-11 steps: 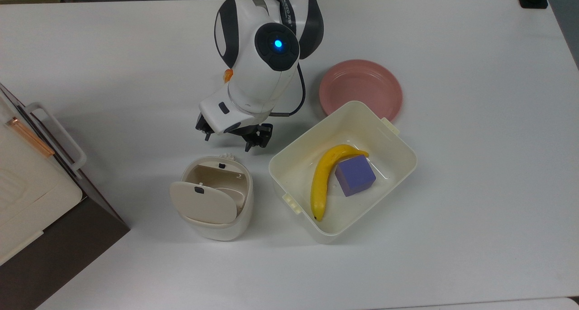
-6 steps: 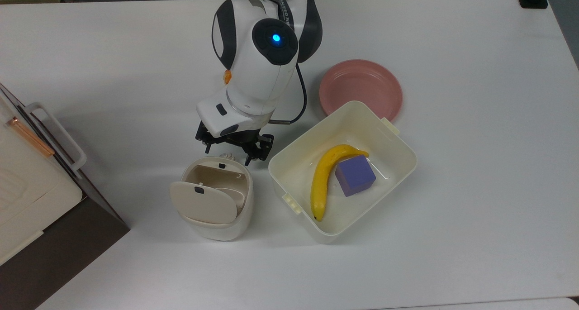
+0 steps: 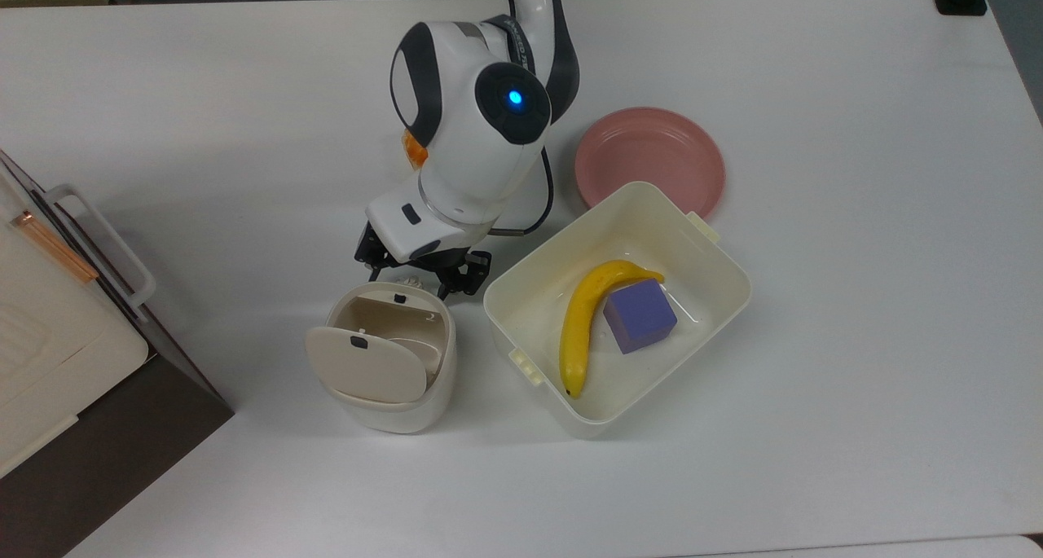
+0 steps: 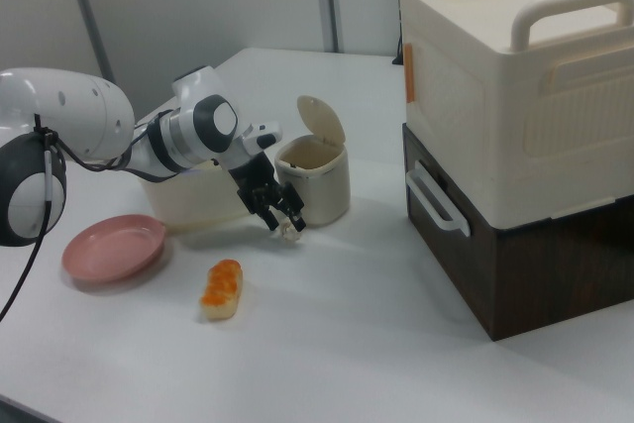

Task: Grab it up and put it in the trash
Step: 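Lower the open gripper onto the white paper scrap and close it, then lift the held paper scrap up and over the bin opening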

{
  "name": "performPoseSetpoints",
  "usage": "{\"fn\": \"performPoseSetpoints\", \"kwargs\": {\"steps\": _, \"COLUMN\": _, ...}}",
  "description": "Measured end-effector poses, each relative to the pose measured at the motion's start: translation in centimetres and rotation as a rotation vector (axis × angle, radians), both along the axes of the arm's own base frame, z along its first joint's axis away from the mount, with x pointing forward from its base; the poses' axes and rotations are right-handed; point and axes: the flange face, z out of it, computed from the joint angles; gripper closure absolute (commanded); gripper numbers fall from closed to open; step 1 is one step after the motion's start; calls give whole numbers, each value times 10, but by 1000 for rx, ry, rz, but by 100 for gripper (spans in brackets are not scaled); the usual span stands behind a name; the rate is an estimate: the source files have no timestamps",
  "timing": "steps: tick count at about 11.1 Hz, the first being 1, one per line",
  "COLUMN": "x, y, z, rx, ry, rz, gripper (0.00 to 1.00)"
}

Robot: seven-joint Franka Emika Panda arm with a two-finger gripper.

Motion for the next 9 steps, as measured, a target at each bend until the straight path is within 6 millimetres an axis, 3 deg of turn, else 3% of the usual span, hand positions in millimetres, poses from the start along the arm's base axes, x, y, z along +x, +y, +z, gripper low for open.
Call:
{"fn": "performPoseSetpoints", "kwargs": {"steps": 3, "x": -1, "y": 4, "z": -10, "rx": -2, "ry": 14, "rz": 5, "gripper": 84}}
{"fn": "performPoseSetpoints", "kwargs": {"steps": 5, "x": -1, "y": 4, "z": -10, "rx": -2, "ry": 14, "rz": 5, "gripper": 95}}
{"fn": "performPoseSetpoints", "kwargs": {"steps": 9, "x": 0, "y": 2, "z": -7, "rx": -3, "ry": 9, "rz": 7, "gripper": 100}}
